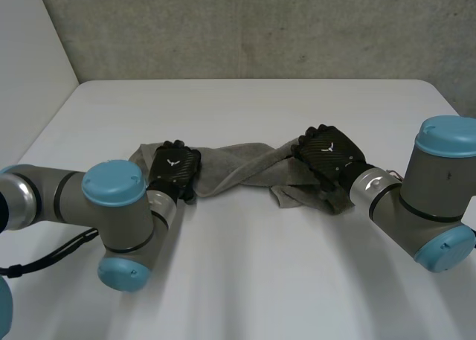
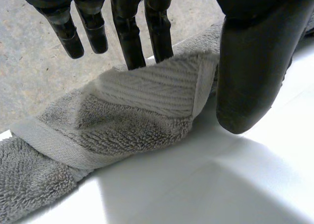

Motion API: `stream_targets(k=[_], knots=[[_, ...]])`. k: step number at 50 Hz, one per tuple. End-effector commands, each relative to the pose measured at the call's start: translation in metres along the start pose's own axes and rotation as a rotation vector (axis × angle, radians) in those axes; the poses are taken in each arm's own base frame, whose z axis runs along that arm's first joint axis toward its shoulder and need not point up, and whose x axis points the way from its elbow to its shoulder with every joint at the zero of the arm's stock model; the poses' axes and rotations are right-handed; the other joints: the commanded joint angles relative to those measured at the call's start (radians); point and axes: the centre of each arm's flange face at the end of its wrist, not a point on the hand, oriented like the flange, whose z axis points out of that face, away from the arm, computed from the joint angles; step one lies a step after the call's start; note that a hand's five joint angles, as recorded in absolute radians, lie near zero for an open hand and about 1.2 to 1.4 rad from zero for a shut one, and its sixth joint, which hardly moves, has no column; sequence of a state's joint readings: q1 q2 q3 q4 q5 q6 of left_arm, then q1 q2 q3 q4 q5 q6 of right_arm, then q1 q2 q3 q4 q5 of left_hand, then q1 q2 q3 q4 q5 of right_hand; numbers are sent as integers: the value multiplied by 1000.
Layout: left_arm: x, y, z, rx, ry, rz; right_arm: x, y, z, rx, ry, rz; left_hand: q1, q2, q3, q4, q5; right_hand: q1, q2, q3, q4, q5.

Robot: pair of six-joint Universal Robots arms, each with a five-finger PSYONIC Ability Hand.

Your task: Fold the towel.

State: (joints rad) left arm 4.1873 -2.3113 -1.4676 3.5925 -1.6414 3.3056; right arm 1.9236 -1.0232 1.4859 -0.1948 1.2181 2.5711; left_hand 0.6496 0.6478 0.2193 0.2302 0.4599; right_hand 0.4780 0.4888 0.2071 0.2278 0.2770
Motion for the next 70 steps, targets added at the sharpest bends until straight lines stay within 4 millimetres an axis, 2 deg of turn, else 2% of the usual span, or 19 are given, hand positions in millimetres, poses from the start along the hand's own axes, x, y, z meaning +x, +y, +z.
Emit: stream_targets(k=[1,14,17,19,20,21,22,26,28,33,34,36,39,41,42,44,48,59,70], knots=[[1,2,9,17,-5,-3,0,0,0,0,0,0,-10,-9,-45,-56,5,-47,-57,-33,-53,-20],[2,-4,18,50,-4,-8,0,1,0,-1,-2,1,19,21,-45,-56,34,-47,-57,-33,-53,-20],[2,-2,21,50,-4,-6,0,1,0,-1,-2,1,128,129,-45,-56,143,-47,-57,-33,-53,-20],[2,-3,22,54,-5,-11,0,1,0,-2,-1,1,417,419,-45,-56,432,-47,-57,-33,-53,-20],[2,-3,22,54,-5,-11,0,0,0,0,2,0,418,420,-45,-56,433,-44,-54,-33,-53,-17],[1,-4,22,57,-6,-15,0,0,0,0,2,0,677,679,-45,-56,692,-44,-54,-33,-53,-17],[0,-7,22,63,-9,-17,0,0,0,0,2,0,746,748,-45,-56,761,-47,-57,-33,-53,-20],[-4,-10,21,65,-15,-21,3,-2,0,4,9,-1,747,748,-45,-56,762,-44,-54,-33,-53,-17],[-7,-15,19,70,-22,-21,12,-7,-2,17,36,3,747,748,-45,-56,762,-41,-52,-33,-53,-14],[-23,-54,0,136,-51,-26,32,-26,-10,57,98,-9,747,748,-45,-56,762,-44,-54,-33,-53,-17],[-23,-54,0,136,-52,-26,38,-32,-14,73,120,-8,747,748,-45,-56,762,-44,-54,-33,-53,-17],[-33,-69,-13,159,-66,-28,44,-39,-17,90,136,9,747,748,-45,-56,762,-47,-57,-33,-53,-20],[-35,-74,-22,166,-61,-27,55,-49,-22,127,161,67,747,748,-45,-56,762,-47,-57,-33,-53,-20],[-37,-80,-41,172,-34,-24,60,-53,-24,143,165,100,747,748,-45,-56,762,-47,-57,-33,-53,-20],[-37,-80,-41,172,-34,-24,63,-55,-24,152,169,123,747,748,-45,-56,762,-50,-60,-33,-53,-23],[-42,-82,-59,169,-17,-20,65,-58,-23,156,164,135,747,748,-45,-56,762,-52,-63,-33,-53,-26],[-42,-80,-74,161,4,-18,63,-57,-20,144,135,147,747,748,-45,-56,762,-61,-72,-33,-53,-35],[-39,-71,-124,103,31,-7,51,-39,3,75,23,211,747,748,-45,-56,762,-50,-60,-33,-53,-23],[-37,-73,-153,105,34,13,38,-21,28,30,-144,393,747,748,-45,-56,762,-41,-52,-33,-53,-14]])
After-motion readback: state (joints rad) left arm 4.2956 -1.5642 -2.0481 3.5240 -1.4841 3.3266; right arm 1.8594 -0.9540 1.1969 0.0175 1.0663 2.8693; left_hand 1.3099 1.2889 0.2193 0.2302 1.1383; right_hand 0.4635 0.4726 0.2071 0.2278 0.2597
